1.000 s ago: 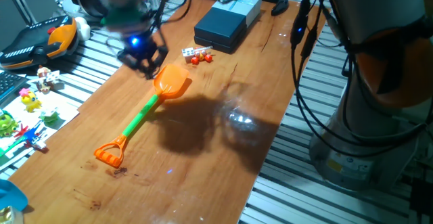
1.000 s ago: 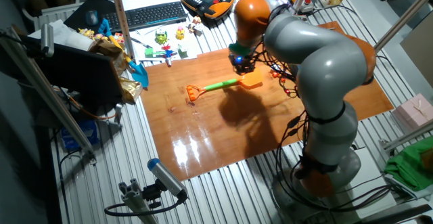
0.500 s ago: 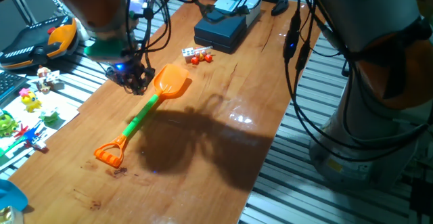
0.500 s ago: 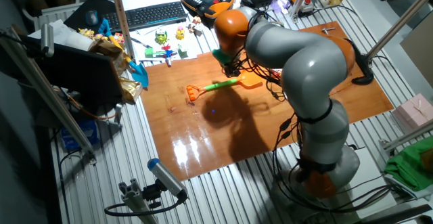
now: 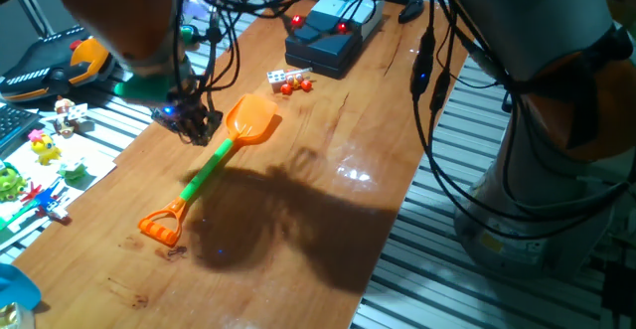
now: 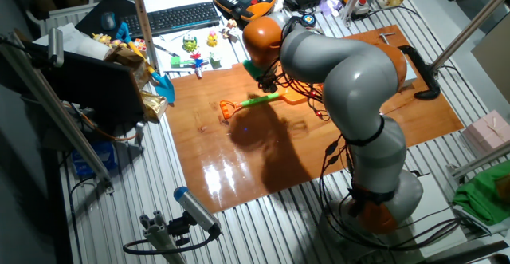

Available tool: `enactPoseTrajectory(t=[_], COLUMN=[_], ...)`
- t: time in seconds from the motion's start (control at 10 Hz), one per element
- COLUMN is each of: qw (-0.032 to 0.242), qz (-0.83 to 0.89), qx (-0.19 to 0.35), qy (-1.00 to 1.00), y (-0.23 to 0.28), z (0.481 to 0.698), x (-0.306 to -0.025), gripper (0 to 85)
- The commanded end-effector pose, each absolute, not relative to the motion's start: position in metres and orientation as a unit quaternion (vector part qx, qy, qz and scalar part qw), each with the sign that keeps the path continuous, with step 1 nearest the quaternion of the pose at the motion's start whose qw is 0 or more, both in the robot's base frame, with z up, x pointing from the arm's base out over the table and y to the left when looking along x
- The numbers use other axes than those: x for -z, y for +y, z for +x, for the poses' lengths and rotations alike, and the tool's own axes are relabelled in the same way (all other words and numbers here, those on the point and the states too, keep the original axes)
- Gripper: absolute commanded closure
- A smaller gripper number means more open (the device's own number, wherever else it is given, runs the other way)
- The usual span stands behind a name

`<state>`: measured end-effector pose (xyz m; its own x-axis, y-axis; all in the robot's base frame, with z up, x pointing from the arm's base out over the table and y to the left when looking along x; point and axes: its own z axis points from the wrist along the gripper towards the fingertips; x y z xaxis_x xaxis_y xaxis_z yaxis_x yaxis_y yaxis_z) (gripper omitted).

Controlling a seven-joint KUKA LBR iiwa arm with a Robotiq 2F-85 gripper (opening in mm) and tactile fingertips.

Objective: Use a shovel to scoop up an object

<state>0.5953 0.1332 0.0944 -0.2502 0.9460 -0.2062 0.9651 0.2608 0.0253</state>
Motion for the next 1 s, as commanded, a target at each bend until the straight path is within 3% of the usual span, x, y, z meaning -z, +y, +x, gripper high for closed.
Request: enactPoseTrajectory(t=[0.0, 0.5, 0.9], qw=[0.092, 0.127, 0.116], qz=[0.609, 0.630, 0.641], qx=[0.055, 0.072, 0.081], qy=[0.786, 0.762, 0.755], y=[0.137, 0.153, 0.155], z=[0.594, 0.592, 0.592], x=[-0.092, -0.070, -0.066], gripper=[77.7, 57.0, 50.0])
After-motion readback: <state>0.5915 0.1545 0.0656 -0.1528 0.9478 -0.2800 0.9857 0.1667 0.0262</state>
